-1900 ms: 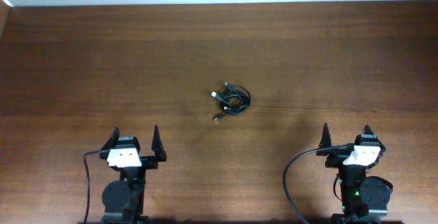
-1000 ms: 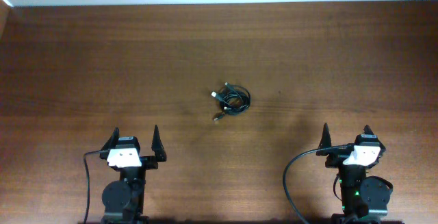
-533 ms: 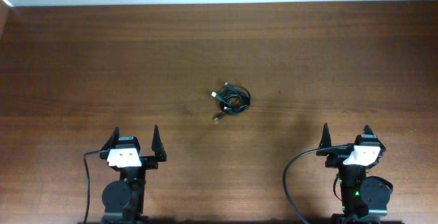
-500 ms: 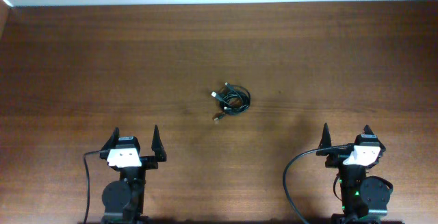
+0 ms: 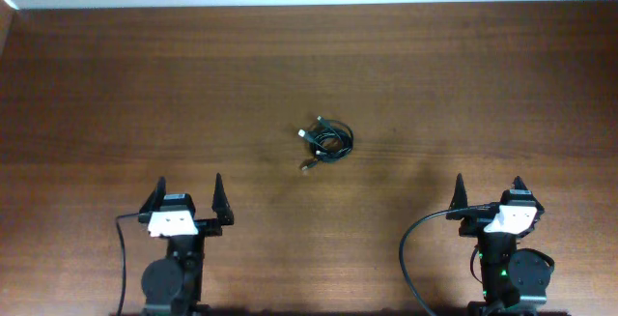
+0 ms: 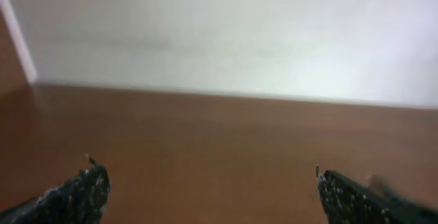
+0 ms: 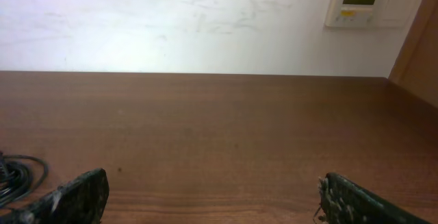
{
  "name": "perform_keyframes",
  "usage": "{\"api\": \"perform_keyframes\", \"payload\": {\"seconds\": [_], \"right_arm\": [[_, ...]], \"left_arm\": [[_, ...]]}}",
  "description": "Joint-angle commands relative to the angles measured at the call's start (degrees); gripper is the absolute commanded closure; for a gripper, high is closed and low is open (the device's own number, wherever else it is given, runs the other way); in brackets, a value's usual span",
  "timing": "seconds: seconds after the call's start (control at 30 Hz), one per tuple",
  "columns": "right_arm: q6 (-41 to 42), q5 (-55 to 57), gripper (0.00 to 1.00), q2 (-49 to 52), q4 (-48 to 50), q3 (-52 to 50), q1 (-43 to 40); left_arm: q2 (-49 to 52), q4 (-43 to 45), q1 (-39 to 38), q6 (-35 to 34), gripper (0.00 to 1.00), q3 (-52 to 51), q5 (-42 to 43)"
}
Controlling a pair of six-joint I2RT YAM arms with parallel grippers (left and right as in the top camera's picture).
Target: Untangle cables
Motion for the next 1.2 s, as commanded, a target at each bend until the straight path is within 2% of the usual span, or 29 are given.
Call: {"api": "perform_keyframes", "payload": {"seconds": [0.0,0.17,0.27,0.33,0.47,0.57,0.7,0.73,0.8,0.87,1.07,1.17], "right_arm": [[0.2,0.1,0.02,-0.4,-0.4,-0.3,0.3],[0.2,0.1,0.02,-0.4,-0.4,-0.3,0.3],[0.2,0.1,0.02,-0.4,-0.4,-0.3,0.3],[0.2,0.1,0.02,-0.4,-0.4,-0.3,0.3],[0.2,0.1,0.02,-0.4,-0.4,-0.3,0.3],[0.2,0.1,0.02,-0.4,-0.4,-0.3,0.3],[0.2,0.1,0.01,-0.4,-0.4,-0.3,0.3],[0.2,0.1,0.02,-0.4,-0.4,-0.3,0.3],[0.2,0.1,0.01,-0.4,-0.4,-0.3,0.3],[0.2,0.1,0.02,-0.4,-0.4,-0.3,0.3],[0.2,0.1,0.02,-0.4,-0.4,-0.3,0.3],[0.2,0.1,0.02,-0.4,-0.4,-0.3,0.3]], "left_arm": [[-0.1,8.9,0.3,0.3,0.01,0.0,9.9],[-0.1,30.6,0.3,0.5,0.01,0.1,9.8],[0.0,32.2,0.3,0.5,0.01,2.3,9.9],[0.3,24.4,0.3,0.5,0.01,6.8,10.9],[6.3,3.2,0.3,1.0,0.01,19.3,12.9],[17.0,-12.1,0.3,5.1,0.01,31.5,12.9],[34.2,-29.5,0.3,5.7,0.01,47.0,14.9],[38.0,-32.2,0.3,5.7,0.01,50.1,16.9],[45.2,-36.2,0.3,5.7,0.01,55.8,27.8],[51.7,-36.1,0.3,6.2,0.01,59.6,36.0],[64.7,-39.3,-1.1,3.3,0.01,67.0,36.4],[72.7,-48.5,-4.3,3.3,0.01,73.9,33.6]]}}
